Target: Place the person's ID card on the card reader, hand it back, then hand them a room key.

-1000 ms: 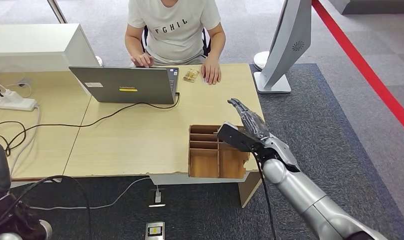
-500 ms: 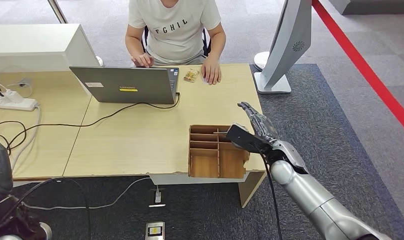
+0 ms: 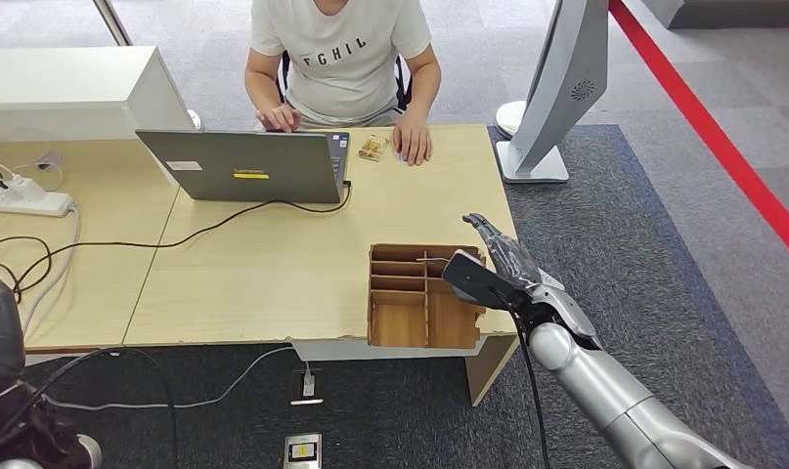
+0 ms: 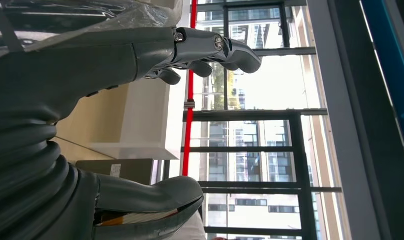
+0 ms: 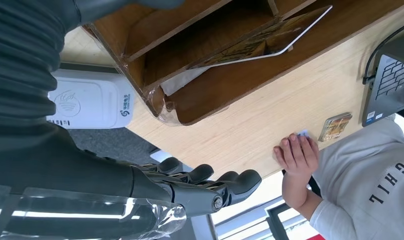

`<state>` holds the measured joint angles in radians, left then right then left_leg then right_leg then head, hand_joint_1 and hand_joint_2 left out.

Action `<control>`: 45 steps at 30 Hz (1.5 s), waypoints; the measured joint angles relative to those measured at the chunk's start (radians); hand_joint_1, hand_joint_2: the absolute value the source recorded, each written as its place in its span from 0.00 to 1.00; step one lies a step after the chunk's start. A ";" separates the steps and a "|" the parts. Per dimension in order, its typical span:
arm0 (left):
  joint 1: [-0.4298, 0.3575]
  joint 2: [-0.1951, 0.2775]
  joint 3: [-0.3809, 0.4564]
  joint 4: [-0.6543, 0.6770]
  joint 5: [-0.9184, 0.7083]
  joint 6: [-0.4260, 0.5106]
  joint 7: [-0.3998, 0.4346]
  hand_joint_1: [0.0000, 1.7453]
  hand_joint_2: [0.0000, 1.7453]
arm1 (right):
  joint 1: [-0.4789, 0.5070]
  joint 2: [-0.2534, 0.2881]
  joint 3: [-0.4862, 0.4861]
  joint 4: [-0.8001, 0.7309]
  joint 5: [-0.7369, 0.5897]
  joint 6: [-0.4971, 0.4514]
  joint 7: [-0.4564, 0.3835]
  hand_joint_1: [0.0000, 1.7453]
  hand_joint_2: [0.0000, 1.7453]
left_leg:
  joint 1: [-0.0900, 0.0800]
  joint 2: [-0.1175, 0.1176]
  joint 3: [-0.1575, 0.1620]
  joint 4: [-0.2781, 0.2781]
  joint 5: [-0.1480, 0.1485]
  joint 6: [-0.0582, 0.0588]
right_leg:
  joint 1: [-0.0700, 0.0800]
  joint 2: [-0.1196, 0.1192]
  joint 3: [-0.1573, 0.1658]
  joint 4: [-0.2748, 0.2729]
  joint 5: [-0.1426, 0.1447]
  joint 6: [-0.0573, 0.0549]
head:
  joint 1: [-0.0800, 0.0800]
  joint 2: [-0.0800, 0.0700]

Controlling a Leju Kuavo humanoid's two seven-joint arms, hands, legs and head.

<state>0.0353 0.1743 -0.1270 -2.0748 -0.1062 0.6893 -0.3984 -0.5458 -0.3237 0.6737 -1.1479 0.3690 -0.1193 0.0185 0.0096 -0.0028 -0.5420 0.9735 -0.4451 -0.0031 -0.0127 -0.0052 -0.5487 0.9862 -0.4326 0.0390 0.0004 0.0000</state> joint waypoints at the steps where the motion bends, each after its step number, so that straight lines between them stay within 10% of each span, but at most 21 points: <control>1: 0.000 0.000 0.000 0.000 0.001 0.000 0.000 0.00 1.00 | 0.000 0.000 0.000 -0.001 -0.002 -0.001 -0.001 0.00 1.00 | 0.000 0.000 0.000 0.000 0.000 0.000 | 0.000 0.000 0.000 0.000 0.000 0.000 | 0.000 0.000; 37: -0.003 -0.010 0.001 0.009 -0.001 0.000 -0.019 0.00 1.00 | -0.006 0.063 0.048 -0.022 -0.016 0.022 -0.037 0.29 1.00 | 0.000 0.000 0.000 0.000 0.000 0.000 | 0.000 0.000 0.000 0.000 0.000 0.000 | 0.000 0.000; 41: -0.003 -0.011 0.002 0.008 0.000 0.000 -0.021 0.00 1.00 | -0.006 0.068 0.057 -0.014 -0.016 0.023 -0.037 0.98 1.00 | 0.000 0.000 0.000 0.000 0.000 0.000 | 0.000 0.000 0.000 0.000 0.000 0.000 | 0.000 0.000; 45: -0.001 -0.013 0.005 0.007 0.000 0.000 -0.021 0.00 1.00 | -0.006 0.069 0.062 -0.007 -0.015 0.022 -0.037 1.00 1.00 | 0.000 0.000 0.000 0.000 0.000 0.000 | 0.000 0.000 0.000 0.000 0.000 0.000 | 0.000 0.000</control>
<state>0.0345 0.1611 -0.1217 -2.0674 -0.1064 0.6893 -0.4192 -0.5521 -0.2548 0.7358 -1.1549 0.3535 -0.0978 -0.0183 0.0096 -0.0029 -0.5422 0.9734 -0.4451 -0.0031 -0.0127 -0.0052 -0.5485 0.9863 -0.4326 0.0389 0.0004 0.0000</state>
